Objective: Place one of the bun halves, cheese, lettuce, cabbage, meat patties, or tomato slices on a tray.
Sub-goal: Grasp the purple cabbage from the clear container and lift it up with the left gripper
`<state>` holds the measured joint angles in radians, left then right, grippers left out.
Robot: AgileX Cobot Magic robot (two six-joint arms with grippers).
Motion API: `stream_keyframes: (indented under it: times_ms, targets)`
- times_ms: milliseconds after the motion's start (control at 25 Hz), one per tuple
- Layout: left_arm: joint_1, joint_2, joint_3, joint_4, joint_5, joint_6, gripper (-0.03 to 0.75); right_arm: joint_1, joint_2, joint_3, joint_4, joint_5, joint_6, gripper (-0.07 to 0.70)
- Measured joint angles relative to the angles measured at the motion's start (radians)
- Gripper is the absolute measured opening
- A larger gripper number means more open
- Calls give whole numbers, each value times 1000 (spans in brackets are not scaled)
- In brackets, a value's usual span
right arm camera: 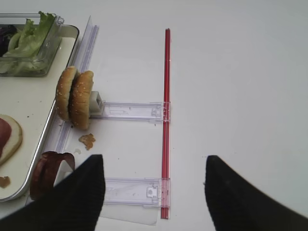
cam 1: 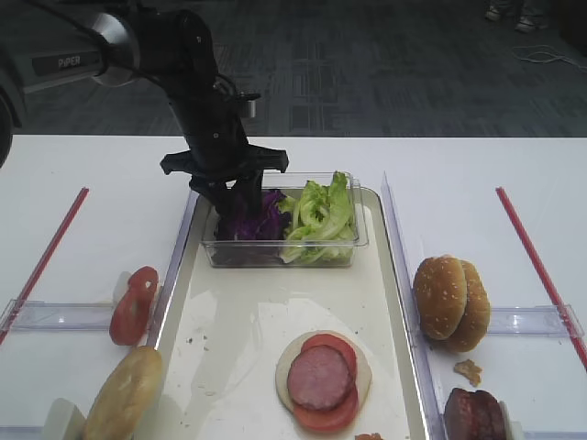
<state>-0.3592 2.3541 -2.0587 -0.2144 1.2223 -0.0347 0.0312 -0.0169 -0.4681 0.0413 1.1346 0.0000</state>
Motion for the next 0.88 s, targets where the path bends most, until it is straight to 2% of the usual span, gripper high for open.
stream_keyframes:
  times_ms: [280, 880]
  targets:
    - [0, 2, 0, 10, 0, 0, 244, 0, 0, 0, 0, 0, 0, 468]
    - [0, 2, 0, 23, 0, 0, 172, 0, 0, 0, 0, 0, 0, 468]
